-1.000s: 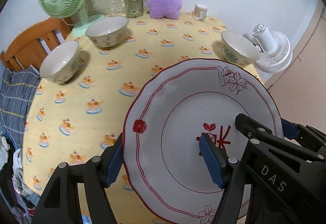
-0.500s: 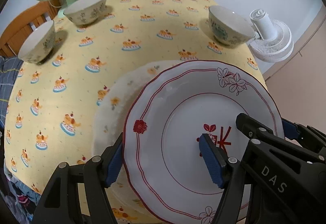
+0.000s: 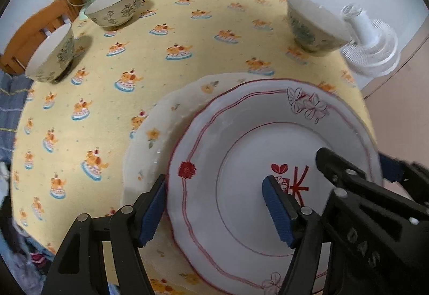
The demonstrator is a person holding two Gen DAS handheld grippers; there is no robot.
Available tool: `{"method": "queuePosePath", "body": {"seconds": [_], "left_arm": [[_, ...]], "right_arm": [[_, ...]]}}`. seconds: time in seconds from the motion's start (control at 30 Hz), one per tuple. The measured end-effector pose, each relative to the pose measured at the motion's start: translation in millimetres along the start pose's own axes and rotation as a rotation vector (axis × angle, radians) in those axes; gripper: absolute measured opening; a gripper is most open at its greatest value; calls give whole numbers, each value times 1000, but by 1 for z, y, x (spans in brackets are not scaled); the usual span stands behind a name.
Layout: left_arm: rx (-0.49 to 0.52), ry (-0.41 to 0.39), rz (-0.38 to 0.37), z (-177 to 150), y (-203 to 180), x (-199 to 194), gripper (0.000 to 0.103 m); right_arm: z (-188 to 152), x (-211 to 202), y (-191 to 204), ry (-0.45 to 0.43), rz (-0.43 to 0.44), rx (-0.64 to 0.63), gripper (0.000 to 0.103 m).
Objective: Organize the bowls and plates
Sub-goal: 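Carry the red-rimmed plate with both grippers over the flower plate stack, then lower the red-rimmed plate onto the flower plates and open both grippers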
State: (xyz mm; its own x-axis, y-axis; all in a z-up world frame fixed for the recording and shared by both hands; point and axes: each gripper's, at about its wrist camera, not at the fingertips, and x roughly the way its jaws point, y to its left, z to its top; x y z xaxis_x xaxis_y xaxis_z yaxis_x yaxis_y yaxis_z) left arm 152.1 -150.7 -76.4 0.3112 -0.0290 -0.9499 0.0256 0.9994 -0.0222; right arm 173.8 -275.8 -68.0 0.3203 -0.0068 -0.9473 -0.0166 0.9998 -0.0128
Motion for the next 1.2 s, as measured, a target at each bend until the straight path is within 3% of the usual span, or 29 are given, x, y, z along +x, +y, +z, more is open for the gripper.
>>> {"method": "queuePosePath", "body": {"seconds": [0.33,0.5,0.6,0.73,1.2], "left_arm": [[0,1,22,1,-1,0,71],[-11,1,14,3,0,1,71],[-9,-3,20,3,0,0,71],[8,-54,43,5,0,-11,72],[-30,-23,42,4,21,-9,72]], "right_arm": [[0,1,2,4,28,-23,60],[0,-3,-10,-2,-3,14,60],[1,-10,-20,-20,-15,50,49],[2,-14,-13,-31,17,17,25],[6,-7,4,-3,4,-4,26]]}}
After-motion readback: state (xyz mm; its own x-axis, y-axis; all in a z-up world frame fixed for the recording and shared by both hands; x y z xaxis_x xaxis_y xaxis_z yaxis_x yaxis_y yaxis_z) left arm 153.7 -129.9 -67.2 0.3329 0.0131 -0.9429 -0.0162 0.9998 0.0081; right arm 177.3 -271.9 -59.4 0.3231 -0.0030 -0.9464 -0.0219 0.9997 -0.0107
